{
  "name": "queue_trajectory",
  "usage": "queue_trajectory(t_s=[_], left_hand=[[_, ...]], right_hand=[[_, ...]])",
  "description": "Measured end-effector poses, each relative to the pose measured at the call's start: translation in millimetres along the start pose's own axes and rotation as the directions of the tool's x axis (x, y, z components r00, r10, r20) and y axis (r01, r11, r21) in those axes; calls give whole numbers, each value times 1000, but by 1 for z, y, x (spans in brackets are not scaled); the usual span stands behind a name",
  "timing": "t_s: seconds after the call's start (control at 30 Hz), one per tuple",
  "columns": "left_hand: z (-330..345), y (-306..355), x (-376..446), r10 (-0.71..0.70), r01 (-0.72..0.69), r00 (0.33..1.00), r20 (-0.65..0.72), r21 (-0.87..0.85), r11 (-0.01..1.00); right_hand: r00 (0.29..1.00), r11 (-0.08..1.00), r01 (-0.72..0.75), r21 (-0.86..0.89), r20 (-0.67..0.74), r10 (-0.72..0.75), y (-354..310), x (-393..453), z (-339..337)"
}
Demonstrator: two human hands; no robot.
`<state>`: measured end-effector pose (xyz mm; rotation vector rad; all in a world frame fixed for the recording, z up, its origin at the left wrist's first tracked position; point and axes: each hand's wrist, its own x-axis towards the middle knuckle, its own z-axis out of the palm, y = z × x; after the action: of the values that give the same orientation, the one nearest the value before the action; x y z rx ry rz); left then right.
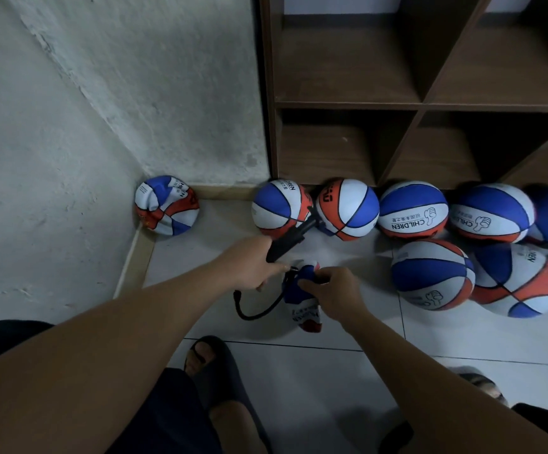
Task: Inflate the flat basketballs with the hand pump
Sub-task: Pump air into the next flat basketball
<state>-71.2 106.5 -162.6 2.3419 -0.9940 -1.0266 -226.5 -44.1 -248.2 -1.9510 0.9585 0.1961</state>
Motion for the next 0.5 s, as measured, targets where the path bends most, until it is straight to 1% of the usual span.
queue_trajectory(t_s=[0.13, 0.2, 0.23, 0.27, 0.3, 0.37, 0.43, 0.5], left_hand=[[12, -1, 9, 38, -41, 999, 34, 106, 994], [9, -2, 12, 52, -57, 998, 41, 119, 991], [7, -4, 13, 57, -62, 997, 48, 121, 991], [4, -6, 14, 56, -63, 997, 53, 131, 989], [2, -8, 14, 49, -58, 997, 58, 155, 986], [-1, -12, 14, 35, -48, 997, 63, 226, 973], [-2, -16, 11, 11, -33, 997, 82, 268, 963], [-2, -20, 10, -4, -25, 995, 100, 286, 958]], right_hand=[[990, 998, 32, 52, 133, -39, -1, -4, -8], [991, 999, 34, 20, 127, -36, 2, -1, -16], [993, 1000, 12, 20, 113, -14, 5, 1, -19], [994, 997, -33, 67, 102, 26, 7, 2, -24], [992, 983, -93, 161, 94, 79, 8, 4, -28], [981, 906, -192, 377, 79, 176, 7, 3, -35], [977, 838, -204, 507, 53, 206, 2, 0, -40], [985, 805, -163, 570, 48, 166, -7, -6, -41]])
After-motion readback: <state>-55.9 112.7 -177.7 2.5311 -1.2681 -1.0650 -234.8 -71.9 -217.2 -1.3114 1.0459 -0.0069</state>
